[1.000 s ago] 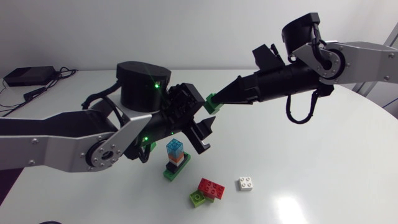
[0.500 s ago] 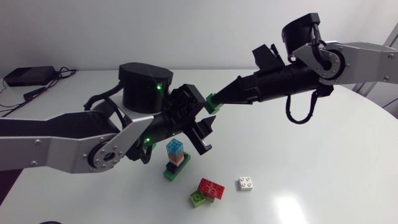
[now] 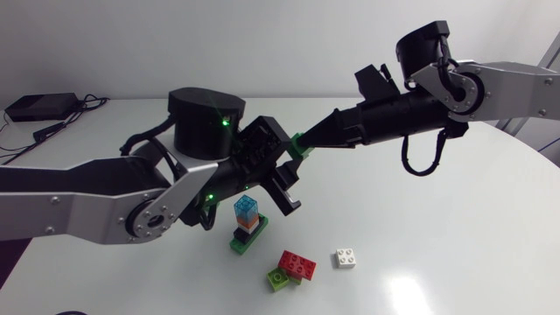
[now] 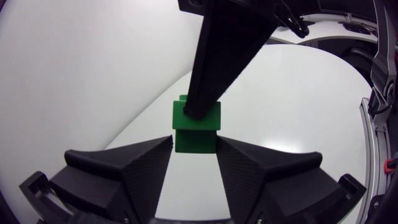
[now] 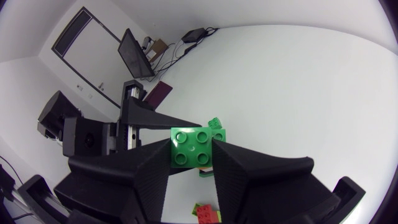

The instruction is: Separate the duplo bricks

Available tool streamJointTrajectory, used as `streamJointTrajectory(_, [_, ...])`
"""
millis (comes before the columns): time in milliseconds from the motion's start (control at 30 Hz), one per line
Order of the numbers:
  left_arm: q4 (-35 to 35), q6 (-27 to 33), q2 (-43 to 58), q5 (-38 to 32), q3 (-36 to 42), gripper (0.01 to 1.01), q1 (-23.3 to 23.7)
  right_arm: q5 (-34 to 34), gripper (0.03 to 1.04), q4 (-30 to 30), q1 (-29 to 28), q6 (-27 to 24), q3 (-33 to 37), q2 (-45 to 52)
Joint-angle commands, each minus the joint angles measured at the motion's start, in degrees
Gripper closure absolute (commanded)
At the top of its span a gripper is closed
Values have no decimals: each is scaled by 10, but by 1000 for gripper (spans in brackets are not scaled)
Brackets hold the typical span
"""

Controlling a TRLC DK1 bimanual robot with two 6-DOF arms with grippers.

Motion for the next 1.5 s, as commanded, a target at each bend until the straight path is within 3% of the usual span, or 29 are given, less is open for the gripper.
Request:
streamJointTrajectory(0, [11,-13,16,-10,16,611,-9,-2,830,6,4,14,-17,0])
streamJointTrajectory(633, [8,7,11,-25,-5,634,-32,-20,830,3,-12,29,-14,-19])
streamJointTrajectory(900, [-22,-26,9,-27,10,636,-21,96,830,39,31,18,-46,-79])
streamJointTrajectory(1133, [-20,-19,-11,-25,-4,636,-14,107,830,41,34,17,-45,-76])
streamJointTrajectory(1300, [-16,-3,-44,-23,-17,634,38,99,830,40,22,19,-42,-75])
streamJointTrajectory(1467, [-16,6,-72,21,-52,633,138,99,830,41,20,19,-42,-72])
